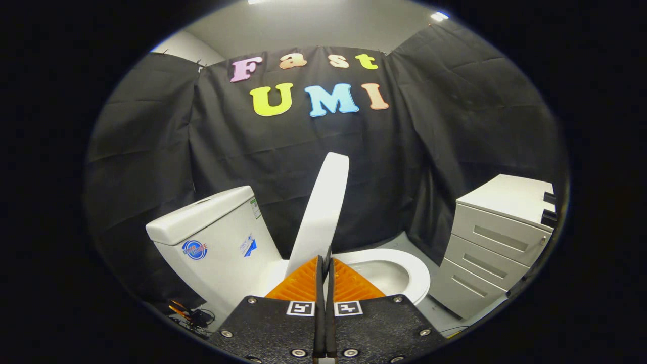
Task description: Open the toilet lid.
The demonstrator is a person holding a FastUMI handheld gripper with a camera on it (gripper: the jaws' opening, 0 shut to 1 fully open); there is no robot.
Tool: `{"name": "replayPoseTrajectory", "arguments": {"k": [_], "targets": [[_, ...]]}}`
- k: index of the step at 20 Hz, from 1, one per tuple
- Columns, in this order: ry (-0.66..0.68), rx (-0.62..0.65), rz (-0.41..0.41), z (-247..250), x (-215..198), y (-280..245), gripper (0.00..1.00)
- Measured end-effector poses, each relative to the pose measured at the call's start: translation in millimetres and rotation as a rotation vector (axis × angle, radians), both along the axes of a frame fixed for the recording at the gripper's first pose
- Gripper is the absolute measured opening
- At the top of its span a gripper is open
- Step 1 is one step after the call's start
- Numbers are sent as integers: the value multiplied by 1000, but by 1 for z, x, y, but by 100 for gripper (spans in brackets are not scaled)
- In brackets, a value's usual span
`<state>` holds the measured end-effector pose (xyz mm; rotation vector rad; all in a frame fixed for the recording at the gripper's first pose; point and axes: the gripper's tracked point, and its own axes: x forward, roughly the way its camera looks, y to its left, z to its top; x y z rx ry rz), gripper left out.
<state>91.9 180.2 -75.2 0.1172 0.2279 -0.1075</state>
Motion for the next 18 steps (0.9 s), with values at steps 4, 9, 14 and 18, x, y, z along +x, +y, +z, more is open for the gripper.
{"name": "replayPoseTrajectory", "arguments": {"k": [4, 9, 14, 18], "targets": [[-15, -23, 24, 7, 2, 14, 0], [-33, -73, 48, 14, 4, 30, 0], [-44, -92, 61, 18, 3, 45, 0], [-58, -112, 81, 21, 4, 57, 0]]}}
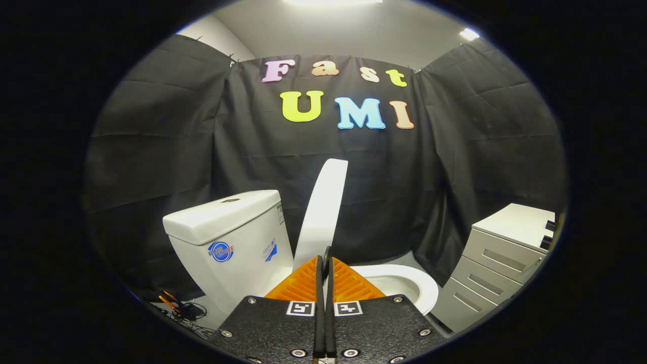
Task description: Open the toilet lid.
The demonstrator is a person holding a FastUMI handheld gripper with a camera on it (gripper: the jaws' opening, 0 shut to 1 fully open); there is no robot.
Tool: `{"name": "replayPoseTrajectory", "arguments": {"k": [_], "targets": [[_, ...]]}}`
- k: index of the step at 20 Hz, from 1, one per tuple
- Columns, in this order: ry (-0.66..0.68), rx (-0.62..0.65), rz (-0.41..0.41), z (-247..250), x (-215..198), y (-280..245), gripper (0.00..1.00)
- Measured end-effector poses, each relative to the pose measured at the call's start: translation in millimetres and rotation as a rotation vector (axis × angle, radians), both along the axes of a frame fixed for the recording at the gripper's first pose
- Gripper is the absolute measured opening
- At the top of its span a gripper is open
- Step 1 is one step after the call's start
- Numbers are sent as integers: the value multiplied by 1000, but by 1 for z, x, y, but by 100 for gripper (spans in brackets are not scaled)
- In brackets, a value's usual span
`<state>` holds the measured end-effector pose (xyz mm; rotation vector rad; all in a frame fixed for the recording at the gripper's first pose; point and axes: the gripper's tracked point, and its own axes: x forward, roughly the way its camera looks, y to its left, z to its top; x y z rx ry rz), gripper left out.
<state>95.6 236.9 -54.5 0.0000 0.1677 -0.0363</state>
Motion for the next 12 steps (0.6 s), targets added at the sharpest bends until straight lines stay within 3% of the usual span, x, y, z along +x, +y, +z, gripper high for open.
{"name": "replayPoseTrajectory", "arguments": {"k": [12], "targets": [[-35, -94, 67, 7, 4, 33, 0]]}}
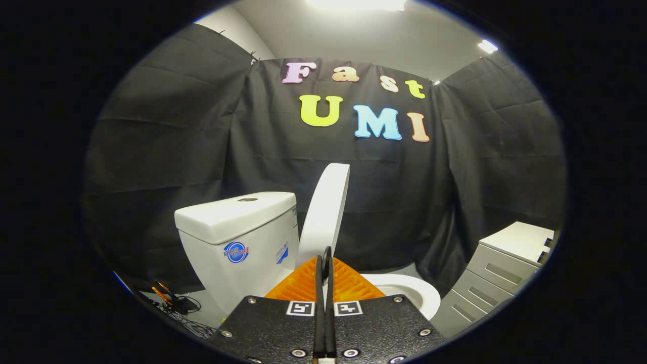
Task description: Open the toilet lid.
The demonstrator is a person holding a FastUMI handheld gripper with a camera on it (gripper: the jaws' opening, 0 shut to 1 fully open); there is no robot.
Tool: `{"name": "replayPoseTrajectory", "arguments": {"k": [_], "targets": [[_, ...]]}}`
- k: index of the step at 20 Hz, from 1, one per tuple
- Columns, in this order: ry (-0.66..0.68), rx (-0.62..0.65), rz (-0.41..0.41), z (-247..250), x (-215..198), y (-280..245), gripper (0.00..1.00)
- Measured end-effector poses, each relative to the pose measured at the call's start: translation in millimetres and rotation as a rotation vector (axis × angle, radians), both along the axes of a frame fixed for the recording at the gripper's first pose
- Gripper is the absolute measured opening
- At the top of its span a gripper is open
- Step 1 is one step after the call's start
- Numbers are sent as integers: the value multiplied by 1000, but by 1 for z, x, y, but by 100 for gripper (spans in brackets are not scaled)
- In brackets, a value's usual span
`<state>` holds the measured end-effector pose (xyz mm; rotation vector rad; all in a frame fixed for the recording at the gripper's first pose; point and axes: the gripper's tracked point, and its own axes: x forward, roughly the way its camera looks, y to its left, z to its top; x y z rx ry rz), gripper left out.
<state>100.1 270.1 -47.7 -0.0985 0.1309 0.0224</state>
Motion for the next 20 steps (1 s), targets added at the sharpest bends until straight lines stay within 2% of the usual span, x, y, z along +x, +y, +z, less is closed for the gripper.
{"name": "replayPoseTrajectory", "arguments": {"k": [11, 16, 20], "targets": [[-22, -92, 78, 1, 4, 38, 0], [-3, -71, 125, 0, 7, 55, 0], [4, -103, 165, -2, 8, 69, 0]]}}
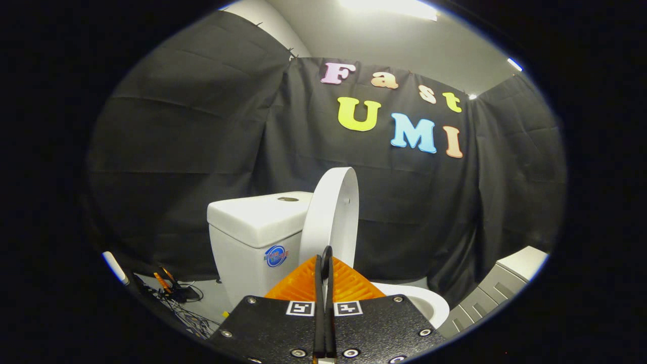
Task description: Open the toilet lid.
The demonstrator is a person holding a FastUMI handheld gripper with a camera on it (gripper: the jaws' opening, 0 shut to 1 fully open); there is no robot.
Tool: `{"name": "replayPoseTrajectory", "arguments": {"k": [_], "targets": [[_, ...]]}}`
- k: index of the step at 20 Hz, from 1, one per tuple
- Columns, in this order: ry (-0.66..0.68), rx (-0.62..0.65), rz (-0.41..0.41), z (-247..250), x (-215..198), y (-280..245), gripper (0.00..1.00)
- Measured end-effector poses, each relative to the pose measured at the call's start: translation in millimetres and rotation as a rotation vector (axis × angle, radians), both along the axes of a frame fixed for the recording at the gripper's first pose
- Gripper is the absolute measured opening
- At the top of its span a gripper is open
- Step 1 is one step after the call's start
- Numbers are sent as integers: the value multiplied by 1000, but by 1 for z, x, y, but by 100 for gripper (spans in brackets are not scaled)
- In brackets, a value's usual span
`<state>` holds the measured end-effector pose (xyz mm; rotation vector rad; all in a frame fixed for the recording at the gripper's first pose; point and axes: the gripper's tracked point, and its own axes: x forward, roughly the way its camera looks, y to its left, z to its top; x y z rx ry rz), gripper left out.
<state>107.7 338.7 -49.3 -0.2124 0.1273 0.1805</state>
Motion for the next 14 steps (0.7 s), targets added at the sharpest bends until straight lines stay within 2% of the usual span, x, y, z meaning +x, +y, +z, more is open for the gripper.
{"name": "replayPoseTrajectory", "arguments": {"k": [6, 14], "targets": [[25, 8, 57, -2, 4, 16, 0], [14, -47, 77, -3, 8, 28, 0]]}}
